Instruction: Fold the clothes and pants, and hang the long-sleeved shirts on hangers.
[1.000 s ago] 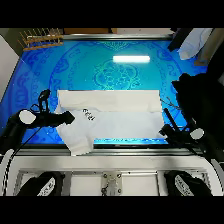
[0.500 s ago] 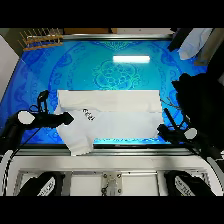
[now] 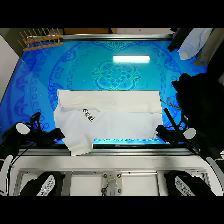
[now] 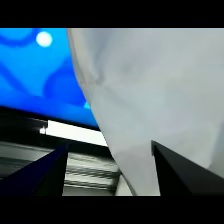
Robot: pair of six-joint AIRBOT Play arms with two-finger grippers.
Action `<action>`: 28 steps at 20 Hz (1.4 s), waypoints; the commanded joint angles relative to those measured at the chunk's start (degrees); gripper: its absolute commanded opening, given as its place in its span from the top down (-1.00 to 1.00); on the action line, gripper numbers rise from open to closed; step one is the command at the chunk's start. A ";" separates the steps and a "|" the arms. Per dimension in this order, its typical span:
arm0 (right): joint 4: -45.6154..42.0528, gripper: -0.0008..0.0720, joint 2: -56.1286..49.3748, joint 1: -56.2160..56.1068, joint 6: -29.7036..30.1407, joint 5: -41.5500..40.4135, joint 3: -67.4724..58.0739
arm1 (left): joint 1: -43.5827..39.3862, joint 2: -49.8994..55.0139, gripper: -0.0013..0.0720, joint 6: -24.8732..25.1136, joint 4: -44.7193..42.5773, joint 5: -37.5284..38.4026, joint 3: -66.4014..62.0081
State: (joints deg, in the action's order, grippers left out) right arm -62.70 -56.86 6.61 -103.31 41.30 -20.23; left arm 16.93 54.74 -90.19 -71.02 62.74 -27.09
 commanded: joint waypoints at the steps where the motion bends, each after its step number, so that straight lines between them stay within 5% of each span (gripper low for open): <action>1: -0.02 0.95 -0.04 -0.04 0.04 0.09 0.00 | -1.05 4.20 -0.52 1.36 6.51 -3.48 4.39; 7: -0.02 0.95 0.07 -0.04 0.04 0.59 0.00 | -11.15 9.64 -0.52 1.18 9.16 -5.38 1.01; 8: -0.04 0.95 0.13 -0.04 0.07 1.18 -0.15 | -11.72 9.70 -0.17 1.01 9.09 -4.63 0.24; 9: -0.20 0.95 0.24 -0.04 0.09 2.10 -0.66 | -11.72 9.35 0.54 1.14 8.96 -3.87 -0.42; 10: -0.90 0.95 0.46 -0.04 0.13 3.15 -1.49 | -11.72 8.37 0.94 1.29 8.24 -3.34 -1.09; 15: -13.03 0.95 0.68 -0.02 0.11 17.53 -10.34 | -11.72 -2.58 0.95 0.31 -3.15 7.30 -3.76; 21: -21.18 0.95 0.63 -0.02 4.55 33.46 -20.02 | -11.72 -13.99 0.95 0.13 -4.04 17.35 -3.93; 28: -21.11 0.95 -6.54 -0.24 4.57 35.58 -29.68 | -11.72 -4.81 0.95 0.81 -3.93 16.28 -11.39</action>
State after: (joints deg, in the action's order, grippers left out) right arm -83.05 -59.81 6.48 -98.98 74.61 -45.74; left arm 5.23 45.58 -90.00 -74.65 79.11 -34.44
